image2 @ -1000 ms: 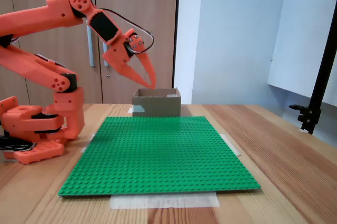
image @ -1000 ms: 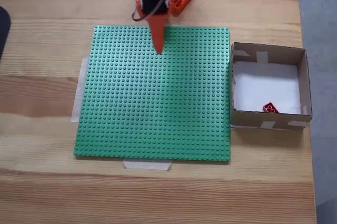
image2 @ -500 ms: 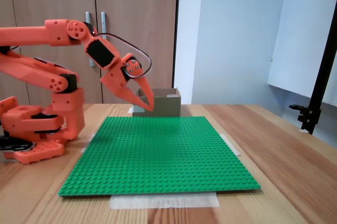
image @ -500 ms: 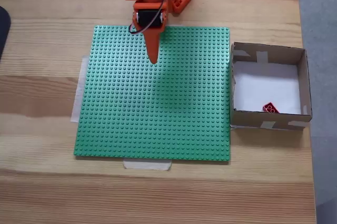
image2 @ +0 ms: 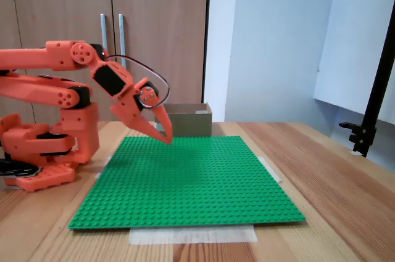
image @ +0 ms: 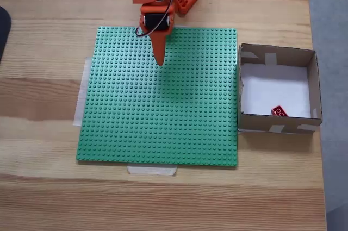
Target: Pick the red lego block and put it in the box.
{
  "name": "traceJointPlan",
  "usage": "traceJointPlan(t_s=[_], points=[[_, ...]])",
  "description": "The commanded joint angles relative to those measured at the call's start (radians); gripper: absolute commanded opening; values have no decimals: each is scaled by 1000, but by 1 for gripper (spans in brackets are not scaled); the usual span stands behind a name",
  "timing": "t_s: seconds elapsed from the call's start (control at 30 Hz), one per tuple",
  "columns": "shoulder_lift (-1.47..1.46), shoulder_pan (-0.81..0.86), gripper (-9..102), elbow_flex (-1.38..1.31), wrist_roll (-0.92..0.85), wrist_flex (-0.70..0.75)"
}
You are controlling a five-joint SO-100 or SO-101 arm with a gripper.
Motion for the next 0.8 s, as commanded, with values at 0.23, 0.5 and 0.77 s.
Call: traceJointPlan(t_s=[0.23, 0.5, 0.77], points=[[140, 3, -1, 132, 0, -34], [181, 5, -1, 202, -2, -28], [202, 5, -1, 258, 8, -29]])
